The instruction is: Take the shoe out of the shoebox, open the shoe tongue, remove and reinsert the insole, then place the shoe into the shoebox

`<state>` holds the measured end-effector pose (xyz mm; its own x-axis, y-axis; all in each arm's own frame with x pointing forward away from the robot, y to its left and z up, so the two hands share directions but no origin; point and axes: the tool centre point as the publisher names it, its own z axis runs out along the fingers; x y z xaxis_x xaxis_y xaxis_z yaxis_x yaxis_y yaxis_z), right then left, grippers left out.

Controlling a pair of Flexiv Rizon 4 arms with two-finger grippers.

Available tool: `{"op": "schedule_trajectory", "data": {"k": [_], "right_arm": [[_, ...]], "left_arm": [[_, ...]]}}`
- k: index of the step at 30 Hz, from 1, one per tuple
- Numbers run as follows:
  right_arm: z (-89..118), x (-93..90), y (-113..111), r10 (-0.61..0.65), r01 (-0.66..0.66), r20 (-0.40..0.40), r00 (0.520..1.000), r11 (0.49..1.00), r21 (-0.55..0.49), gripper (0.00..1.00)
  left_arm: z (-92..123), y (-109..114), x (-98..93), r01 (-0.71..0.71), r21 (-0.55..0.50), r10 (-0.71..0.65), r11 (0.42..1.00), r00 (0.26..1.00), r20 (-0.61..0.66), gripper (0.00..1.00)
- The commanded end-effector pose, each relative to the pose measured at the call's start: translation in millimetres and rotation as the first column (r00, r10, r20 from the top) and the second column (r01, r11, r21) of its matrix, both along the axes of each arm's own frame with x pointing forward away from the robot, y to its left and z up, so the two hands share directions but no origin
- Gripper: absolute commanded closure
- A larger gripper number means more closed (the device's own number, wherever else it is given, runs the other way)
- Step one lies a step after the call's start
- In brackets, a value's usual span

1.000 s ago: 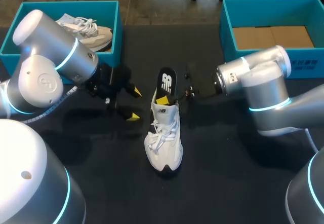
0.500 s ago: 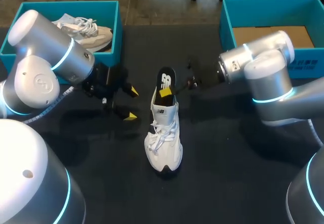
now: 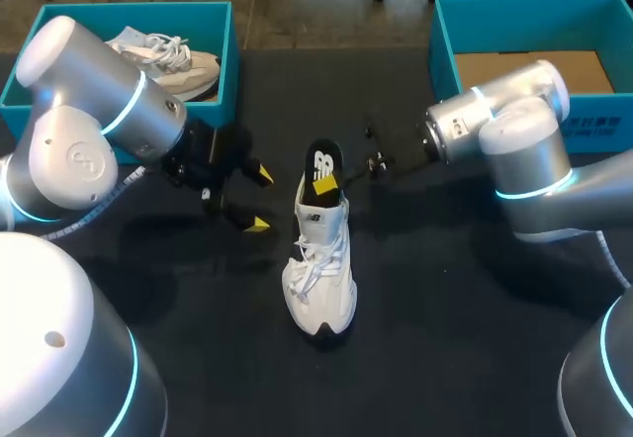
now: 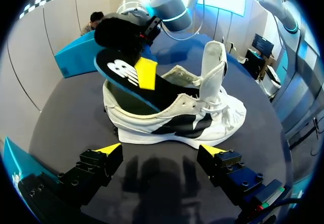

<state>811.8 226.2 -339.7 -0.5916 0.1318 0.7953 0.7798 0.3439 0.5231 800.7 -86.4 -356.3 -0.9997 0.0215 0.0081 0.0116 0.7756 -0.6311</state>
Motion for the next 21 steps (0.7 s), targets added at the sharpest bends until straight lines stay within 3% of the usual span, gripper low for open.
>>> {"op": "schedule_trajectory", "data": {"k": [1, 11, 15, 21], "right_arm": [[-7.6, -8.0, 5.9, -0.007, 0.007, -0.015, 1.0, 1.0, 0.012, 1.0], [-12.0, -17.3, 7.9, -0.014, 0.015, -0.054, 0.998, 1.0, 0.024, 1.0], [-1.4, -13.1, 5.1, -0.037, 0.037, -0.012, 0.999, 0.999, 0.01, 0.71], [13.0, -3.5, 2.1, -0.057, 0.057, 0.048, 0.997, 0.998, -0.009, 0.71]], "left_arm": [[6.5, -2.5, -0.8, -0.003, 0.005, 0.003, 1.0, 1.0, 0.005, 0.0], [4.9, -7.5, -0.4, -0.006, 0.01, 0.006, 1.0, 1.0, 0.002, 0.0], [4.9, -7.5, -0.4, -0.006, 0.01, 0.006, 1.0, 1.0, 0.002, 0.0], [4.9, -7.5, -0.4, -0.006, 0.01, 0.006, 1.0, 1.0, 0.002, 0.0]]}}
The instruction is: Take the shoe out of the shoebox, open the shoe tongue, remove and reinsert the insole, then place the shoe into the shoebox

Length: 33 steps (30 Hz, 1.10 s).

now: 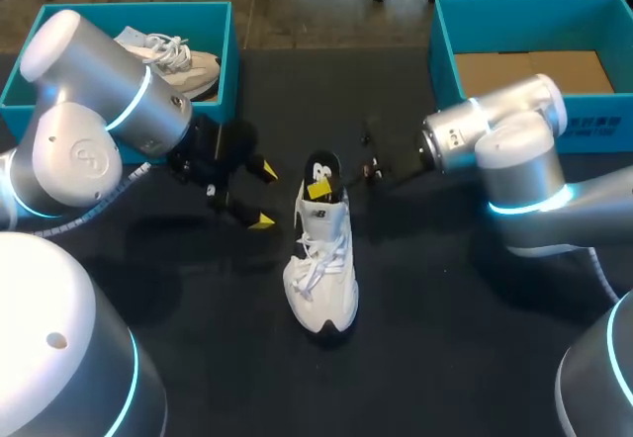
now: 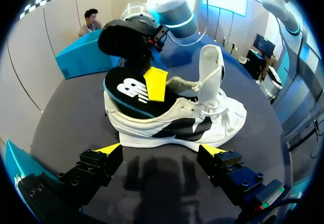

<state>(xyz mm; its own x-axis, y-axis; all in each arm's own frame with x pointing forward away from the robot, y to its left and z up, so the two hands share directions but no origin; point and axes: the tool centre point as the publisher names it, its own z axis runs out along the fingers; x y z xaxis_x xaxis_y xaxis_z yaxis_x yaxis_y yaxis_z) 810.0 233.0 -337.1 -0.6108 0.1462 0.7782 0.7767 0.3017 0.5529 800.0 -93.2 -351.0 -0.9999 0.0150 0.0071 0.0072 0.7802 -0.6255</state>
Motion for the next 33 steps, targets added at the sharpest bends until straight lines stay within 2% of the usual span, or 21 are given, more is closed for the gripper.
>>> {"op": "schedule_trajectory", "data": {"k": [1, 4, 9, 11, 12, 33], "right_arm": [[10.9, 0.7, -5.1, -0.01, 0.011, 0.018, 1.0, 1.0, -0.029, 0.72], [10.3, 8.2, -5.2, 0.002, -0.001, 0.021, 1.0, 0.999, -0.035, 0.74], [5.7, 16.7, -4.6, 0.018, -0.018, 0.017, 1.0, 0.999, -0.035, 0.82], [2.6, 17.4, -4.5, 0.027, -0.027, -0.002, 1.0, 0.999, -0.022, 0.96], [1.4, 17.1, -4.2, 0.034, -0.034, -0.007, 0.999, 0.999, -0.009, 1.0], [-12.6, -20.3, 5.2, 0.01, -0.009, -0.109, 0.994, 1.0, 0.009, 1.0]], "left_arm": [[-0.4, -0.7, 0.2, 0.001, 0.003, -0.001, 1.0, 1.0, 0.001, 0.0], [-0.4, -0.7, 0.2, 0.001, 0.003, -0.001, 1.0, 1.0, 0.001, 0.0], [-0.4, -0.7, 0.2, 0.001, 0.003, -0.001, 1.0, 1.0, 0.001, 0.0], [-0.4, -0.7, 0.2, 0.001, 0.003, -0.001, 1.0, 1.0, 0.001, 0.0], [-0.4, -0.7, 0.2, 0.001, 0.003, -0.001, 1.0, 1.0, 0.001, 0.0], [-0.4, -0.7, 0.2, 0.001, 0.003, -0.001, 1.0, 1.0, 0.001, 0.0]]}}
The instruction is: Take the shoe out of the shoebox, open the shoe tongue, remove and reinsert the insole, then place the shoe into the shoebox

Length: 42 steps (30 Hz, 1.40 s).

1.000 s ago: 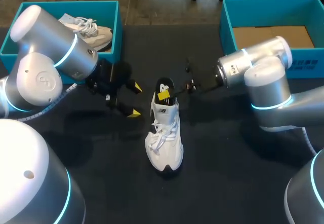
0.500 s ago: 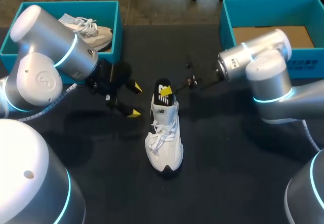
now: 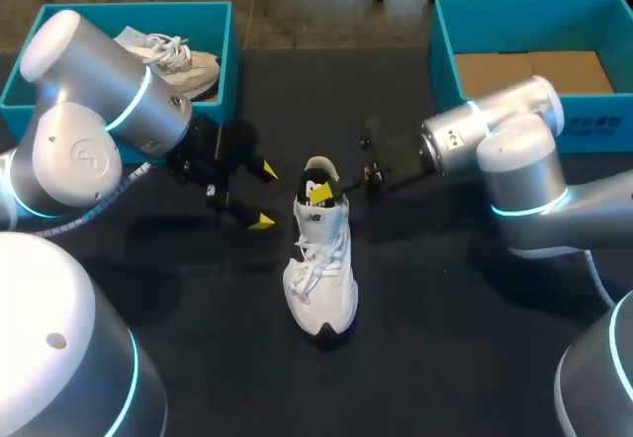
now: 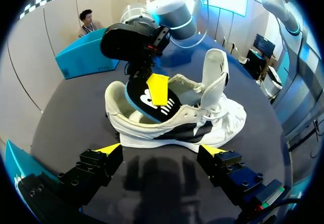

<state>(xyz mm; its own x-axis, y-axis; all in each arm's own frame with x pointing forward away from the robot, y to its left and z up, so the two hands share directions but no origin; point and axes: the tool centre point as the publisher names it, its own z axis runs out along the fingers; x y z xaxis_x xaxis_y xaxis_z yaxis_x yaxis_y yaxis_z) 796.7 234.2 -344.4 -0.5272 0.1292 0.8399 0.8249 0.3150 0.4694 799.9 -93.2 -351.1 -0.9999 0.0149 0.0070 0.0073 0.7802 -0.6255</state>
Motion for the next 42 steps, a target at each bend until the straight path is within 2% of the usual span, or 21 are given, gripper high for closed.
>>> {"op": "schedule_trajectory", "data": {"k": [1, 3, 6, 7, 14, 26, 36, 39, 40, 42], "right_arm": [[-5.4, -7.0, 4.1, -0.012, 0.012, -0.004, 1.0, 1.0, 0.002, 1.0], [-5.0, -6.6, 4.7, -0.017, 0.017, -0.002, 1.0, 1.0, -0.002, 1.0], [0.2, -1.7, 3.2, -0.024, 0.025, 0.019, 1.0, 0.999, -0.022, 0.77], [2.3, -0.1, 2.9, -0.024, 0.024, 0.024, 0.999, 0.999, -0.03, 0.75], [17.9, 3.8, 1.0, -0.037, 0.041, 0.058, 0.998, 0.997, -0.066, 0.73], [23.4, 6.8, -3.8, -0.035, 0.041, 0.074, 0.997, 0.995, -0.086, 0.73], [24.7, 7.9, -8.5, -0.026, 0.032, 0.053, 0.998, 0.994, -0.105, 0.72], [29.0, 6.2, -13.9, -0.038, 0.045, 0.064, 0.997, 0.992, -0.116, 0.68], [29.9, 6.4, -15.5, -0.04, 0.048, 0.068, 0.997, 0.992, -0.119, 0.62], [31.6, 8.7, -17.5, -0.038, 0.047, 0.074, 0.997, 0.991, -0.124, 0.63]], "left_arm": [[-0.4, -0.7, 0.3, 0.001, 0.003, -0.001, 1.0, 1.0, 0.0, 0.0], [-0.4, -0.7, 0.3, 0.001, 0.003, -0.001, 1.0, 1.0, 0.0, 0.0], [-0.4, -0.7, 0.3, 0.001, 0.003, -0.001, 1.0, 1.0, 0.0, 0.0], [-0.4, -0.7, 0.3, 0.001, 0.003, -0.001, 1.0, 1.0, 0.0, 0.0], [-0.4, -0.7, 0.3, 0.001, 0.003, -0.001, 1.0, 1.0, 0.0, 0.0], [-0.4, -0.7, 0.3, 0.001, 0.003, -0.001, 1.0, 1.0, 0.0, 0.0], [-0.4, -0.7, 0.3, 0.001, 0.003, -0.001, 1.0, 1.0, 0.0, 0.0], [-0.4, -0.7, 0.3, 0.001, 0.003, -0.001, 1.0, 1.0, 0.0, 0.0], [-0.4, -0.7, 0.3, 0.001, 0.003, -0.001, 1.0, 1.0, 0.0, 0.0], [-0.4, -0.7, 0.3, 0.001, 0.003, -0.001, 1.0, 1.0, 0.0, 0.0]]}}
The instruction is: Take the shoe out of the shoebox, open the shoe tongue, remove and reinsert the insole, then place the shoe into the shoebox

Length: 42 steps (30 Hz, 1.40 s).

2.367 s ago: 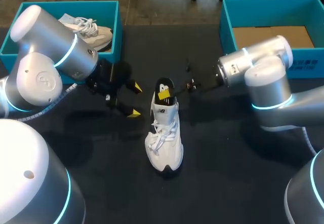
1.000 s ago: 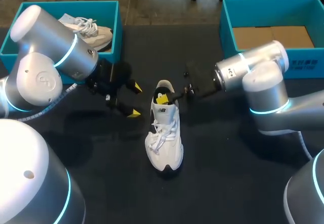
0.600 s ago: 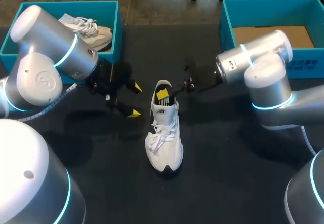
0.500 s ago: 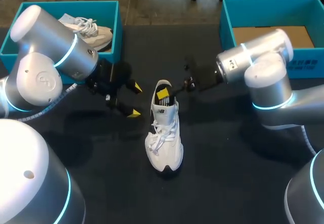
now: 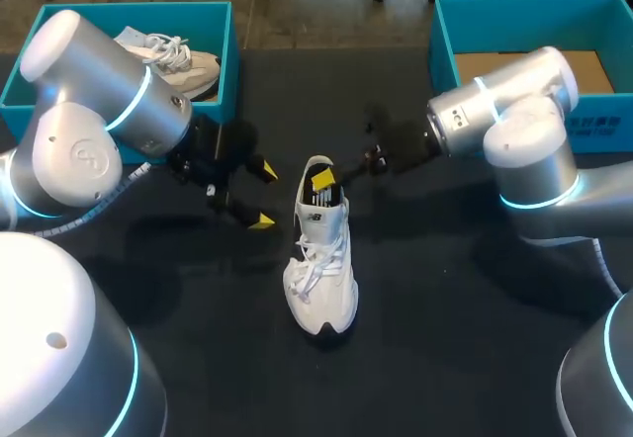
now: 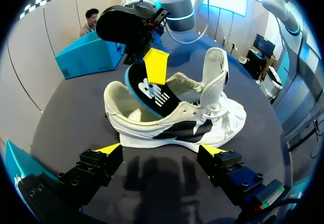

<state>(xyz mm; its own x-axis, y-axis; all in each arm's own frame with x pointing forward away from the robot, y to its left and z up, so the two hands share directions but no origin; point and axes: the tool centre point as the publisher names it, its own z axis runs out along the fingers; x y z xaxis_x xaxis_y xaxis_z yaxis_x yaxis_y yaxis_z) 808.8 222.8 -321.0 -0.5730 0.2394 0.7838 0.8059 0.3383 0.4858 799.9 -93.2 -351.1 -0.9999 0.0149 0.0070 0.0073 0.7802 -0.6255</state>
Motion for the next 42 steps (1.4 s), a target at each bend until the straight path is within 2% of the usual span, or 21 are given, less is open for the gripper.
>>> {"op": "schedule_trajectory", "data": {"k": [1, 5, 6, 8, 10, 22, 23, 26, 34, 42], "right_arm": [[8.5, -1.9, -7.6, -0.005, 0.006, 0.009, 1.0, 1.0, -0.017, 0.64], [7.4, 5.0, -11.5, 0.004, -0.003, 0.018, 1.0, 1.0, -0.022, 0.66], [6.3, 7.4, -11.6, 0.009, -0.008, 0.02, 1.0, 1.0, -0.02, 0.7], [3.4, 12.7, -10.3, 0.02, -0.02, 0.017, 1.0, 1.0, -0.018, 0.89], [0.1, 18.2, -7.8, 0.043, -0.043, 0.006, 0.999, 0.999, -0.013, 1.0], [-17.1, 26.9, -0.5, 0.067, -0.068, -0.041, 0.997, 0.998, -0.004, 1.0], [-16.9, 26.4, 0.1, 0.068, -0.068, -0.043, 0.997, 0.998, -0.005, 0.97], [-12.7, 23.0, 0.4, 0.063, -0.064, -0.047, 0.997, 0.998, -0.012, 0.71], [7.1, 10.9, 5.1, 0.042, -0.045, -0.055, 0.998, 0.998, -0.048, 0.64], [23.9, 10.6, 6.2, 0.027, -0.03, -0.036, 0.999, 0.996, -0.087, 0.58]], "left_arm": [[-0.3, -0.7, 0.3, 0.001, 0.003, -0.001, 1.0, 1.0, 0.0, 0.0], [-0.3, -0.7, 0.3, 0.001, 0.003, -0.001, 1.0, 1.0, 0.0, 0.0], [-0.3, -0.7, 0.3, 0.001, 0.003, -0.001, 1.0, 1.0, 0.0, 0.0], [-0.3, -0.7, 0.3, 0.001, 0.003, -0.001, 1.0, 1.0, 0.0, 0.0], [-0.3, -0.7, 0.3, 0.001, 0.003, -0.001, 1.0, 1.0, 0.0, 0.0], [-0.3, -0.7, 0.3, 0.001, 0.003, -0.001, 1.0, 1.0, 0.0, 0.0], [-0.3, -0.7, 0.3, 0.001, 0.003, -0.001, 1.0, 1.0, 0.0, 0.0], [-0.3, -0.7, 0.3, 0.001, 0.003, -0.001, 1.0, 1.0, 0.0, 0.0], [-0.3, -0.7, 0.3, 0.001, 0.003, -0.001, 1.0, 1.0, 0.0, 0.0], [-0.3, -0.7, 0.3, 0.001, 0.003, -0.001, 1.0, 1.0, 0.0, 0.0]]}}
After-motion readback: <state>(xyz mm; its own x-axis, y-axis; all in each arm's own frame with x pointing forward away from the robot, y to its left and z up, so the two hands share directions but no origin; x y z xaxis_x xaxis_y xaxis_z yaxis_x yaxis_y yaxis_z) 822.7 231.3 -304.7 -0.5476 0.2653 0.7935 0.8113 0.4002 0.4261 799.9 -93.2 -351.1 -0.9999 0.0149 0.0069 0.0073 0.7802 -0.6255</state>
